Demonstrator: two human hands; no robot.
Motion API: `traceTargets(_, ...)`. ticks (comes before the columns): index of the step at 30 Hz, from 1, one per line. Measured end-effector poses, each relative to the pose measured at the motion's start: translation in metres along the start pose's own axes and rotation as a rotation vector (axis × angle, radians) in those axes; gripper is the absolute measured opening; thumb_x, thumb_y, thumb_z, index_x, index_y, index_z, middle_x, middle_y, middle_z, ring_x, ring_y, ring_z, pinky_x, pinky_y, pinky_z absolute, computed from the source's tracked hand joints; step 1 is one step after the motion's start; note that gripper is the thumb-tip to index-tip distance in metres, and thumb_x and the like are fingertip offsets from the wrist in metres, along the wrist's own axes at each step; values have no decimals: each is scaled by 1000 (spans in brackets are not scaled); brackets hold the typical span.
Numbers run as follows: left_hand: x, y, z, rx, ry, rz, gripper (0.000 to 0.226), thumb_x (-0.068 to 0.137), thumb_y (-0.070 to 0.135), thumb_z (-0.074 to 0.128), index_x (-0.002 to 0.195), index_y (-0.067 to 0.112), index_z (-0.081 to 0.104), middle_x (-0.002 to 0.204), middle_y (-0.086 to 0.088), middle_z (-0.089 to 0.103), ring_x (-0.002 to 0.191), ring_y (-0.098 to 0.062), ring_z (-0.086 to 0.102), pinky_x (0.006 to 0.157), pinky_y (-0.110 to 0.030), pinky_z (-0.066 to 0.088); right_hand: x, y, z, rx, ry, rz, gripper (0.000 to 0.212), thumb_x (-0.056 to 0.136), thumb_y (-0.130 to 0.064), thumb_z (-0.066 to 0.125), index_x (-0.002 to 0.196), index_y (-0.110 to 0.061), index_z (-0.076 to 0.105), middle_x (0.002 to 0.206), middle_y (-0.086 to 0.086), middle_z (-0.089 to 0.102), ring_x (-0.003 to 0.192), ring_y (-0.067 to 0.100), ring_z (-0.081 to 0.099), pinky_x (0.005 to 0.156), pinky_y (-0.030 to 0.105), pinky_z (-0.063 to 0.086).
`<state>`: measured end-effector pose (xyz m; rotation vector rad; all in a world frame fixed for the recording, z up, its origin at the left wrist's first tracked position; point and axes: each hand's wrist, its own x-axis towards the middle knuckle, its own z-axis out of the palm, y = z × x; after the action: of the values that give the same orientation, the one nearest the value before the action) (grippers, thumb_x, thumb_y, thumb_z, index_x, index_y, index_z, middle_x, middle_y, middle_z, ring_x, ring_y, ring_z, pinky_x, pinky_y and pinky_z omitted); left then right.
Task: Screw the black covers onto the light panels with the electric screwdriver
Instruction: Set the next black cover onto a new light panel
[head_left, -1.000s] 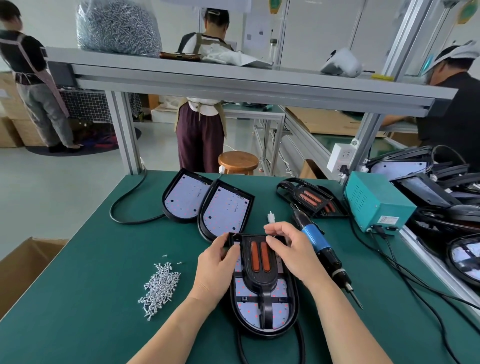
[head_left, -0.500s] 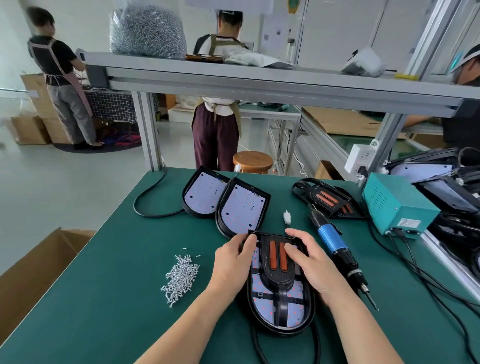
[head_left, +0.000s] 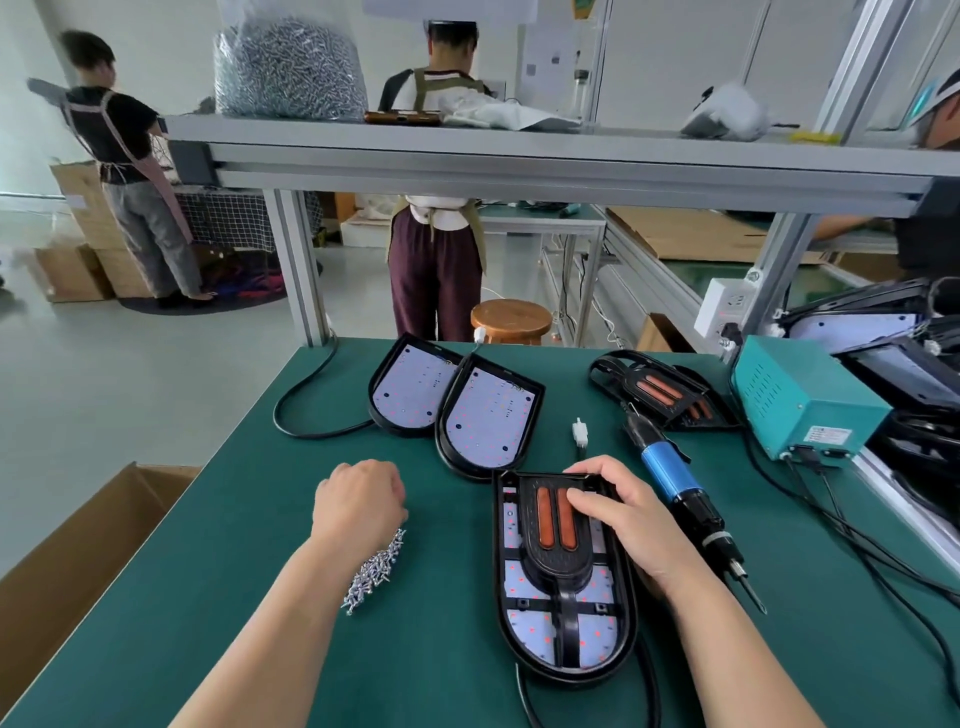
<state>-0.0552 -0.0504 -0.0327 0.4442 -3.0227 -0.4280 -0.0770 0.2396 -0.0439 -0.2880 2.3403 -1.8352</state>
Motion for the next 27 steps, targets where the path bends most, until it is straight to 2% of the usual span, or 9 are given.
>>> traceTargets(3, 3, 2, 2, 95, 13, 55, 15, 85, 20, 62, 80, 33, 56, 96, 9, 65, 100, -21, 53, 78, -31, 35, -3, -2, 0, 6, -9, 11, 13, 95, -20, 68, 103, -30, 69, 99, 2, 76, 97, 24, 72, 93, 36, 54)
traceTargets(7, 4, 6, 0, 102, -12, 128, 17, 84, 15, 53, 77, 31, 51, 90, 8, 57, 92, -20, 48, 77, -30, 33, -7, -7, 4, -27, 32, 13, 16, 96, -24, 68, 110, -33, 70, 109, -10, 72, 105, 5, 66, 96, 19, 48)
traceTargets(11, -10, 15, 2, -322, 42, 187, 15, 76, 8, 57, 70, 21, 51, 69, 6, 59, 67, -15, 53, 55, -27, 40, -10, -17, -11, -186, 424, -137, 27, 95, -30, 69, 121, -28, 64, 117, -16, 62, 112, -1, 57, 93, 21, 44)
traceTargets(14, -23, 31, -1, -570, 52, 197, 20, 78, 6, 65, 69, 22, 56, 62, 5, 60, 54, -5, 49, 52, -18, 42, -8, -17, -49, -469, 637, -18, 43, 91, -42, 68, 129, -22, 59, 120, -4, 58, 117, 19, 53, 91, 36, 44)
traceTargets(16, -30, 44, -3, -713, 48, 199, 21, 80, 5, 70, 71, 21, 60, 64, 5, 63, 54, -2, 51, 54, -12, 43, -4, -11, -67, -709, 527, 225, 65, 88, -55, 68, 138, -18, 50, 130, 7, 53, 123, 29, 49, 89, 39, 42)
traceTargets(18, -36, 56, -4, -841, 28, 205, 18, 81, 4, 73, 76, 19, 65, 68, 5, 66, 59, -2, 54, 61, -11, 45, 3, -5, -71, -887, 357, 404, 73, 86, -60, 70, 136, -14, 44, 130, 10, 54, 115, 31, 55, 82, 37, 43)
traceTargets(22, -49, 76, -4, -1038, -48, 216, 19, 82, 0, 74, 79, 18, 71, 73, 2, 71, 69, -5, 61, 72, -16, 52, 14, 2, -71, -1006, 289, 467, 48, 87, -52, 71, 104, -15, 46, 98, 1, 56, 80, 21, 56, 61, 32, 40)
traceTargets(24, -54, 81, -2, -1083, -44, 207, 20, 83, -1, 73, 78, 18, 73, 75, 1, 72, 70, -5, 62, 72, -15, 51, 13, 7, -76, -912, 309, 455, 41, 86, -48, 71, 92, -14, 49, 87, 1, 57, 72, 19, 58, 55, 31, 38)
traceTargets(27, -58, 83, 2, -1117, -51, 168, 17, 85, 3, 72, 80, 18, 75, 78, -1, 74, 73, -8, 65, 72, -14, 51, 4, 13, -85, -502, 401, 400, 42, 84, -45, 71, 84, -6, 56, 74, 3, 58, 58, 20, 55, 53, 30, 38)
